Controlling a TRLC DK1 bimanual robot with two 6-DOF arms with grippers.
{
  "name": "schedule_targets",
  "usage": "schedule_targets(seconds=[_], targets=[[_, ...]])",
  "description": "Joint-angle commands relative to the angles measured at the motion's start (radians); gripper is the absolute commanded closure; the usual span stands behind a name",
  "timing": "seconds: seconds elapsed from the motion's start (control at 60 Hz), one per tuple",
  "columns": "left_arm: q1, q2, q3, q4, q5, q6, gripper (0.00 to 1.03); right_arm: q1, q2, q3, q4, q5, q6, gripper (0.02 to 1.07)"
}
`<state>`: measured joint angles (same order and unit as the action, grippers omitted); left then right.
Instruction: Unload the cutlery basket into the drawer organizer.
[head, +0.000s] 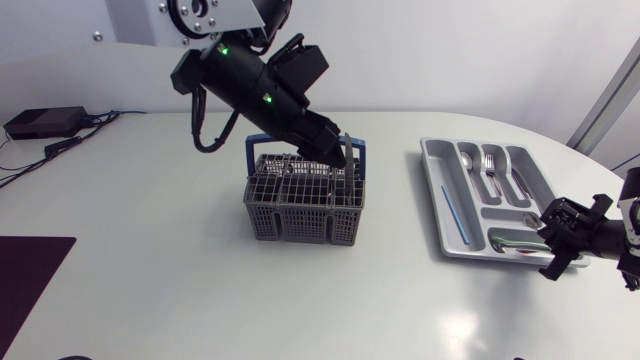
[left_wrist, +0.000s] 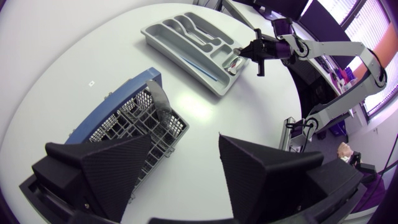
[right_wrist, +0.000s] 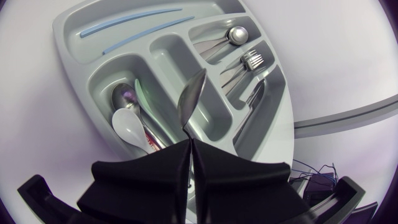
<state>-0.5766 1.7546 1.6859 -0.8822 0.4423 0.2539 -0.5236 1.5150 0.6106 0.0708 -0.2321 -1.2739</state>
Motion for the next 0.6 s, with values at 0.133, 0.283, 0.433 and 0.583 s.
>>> schedule_targets(seconds=[0.133, 0.283, 0.433, 0.583], targets=[[0.014, -0.027, -0.037, 0.009, -0.004, -0.027, 0.08, 0.062, 0.025, -0.095, 0.073, 0.054, -0.030, 0.91], [0.014, -0.030, -0.035, 0.012, -0.004, -0.033, 0.08, 0.074, 0.014, -0.133, 0.098, 0.065, -0.038, 0.72], [0.012, -0.037, -0.037, 0.017, -0.016, -0.039, 0.08, 0.063, -0.038, -0.144, 0.087, 0.056, -0.039, 0.63], [0.012, -0.046, -0.048, 0.028, -0.022, -0.045, 0.08, 0.039, -0.156, -0.107, -0.042, 0.007, -0.016, 0.60]])
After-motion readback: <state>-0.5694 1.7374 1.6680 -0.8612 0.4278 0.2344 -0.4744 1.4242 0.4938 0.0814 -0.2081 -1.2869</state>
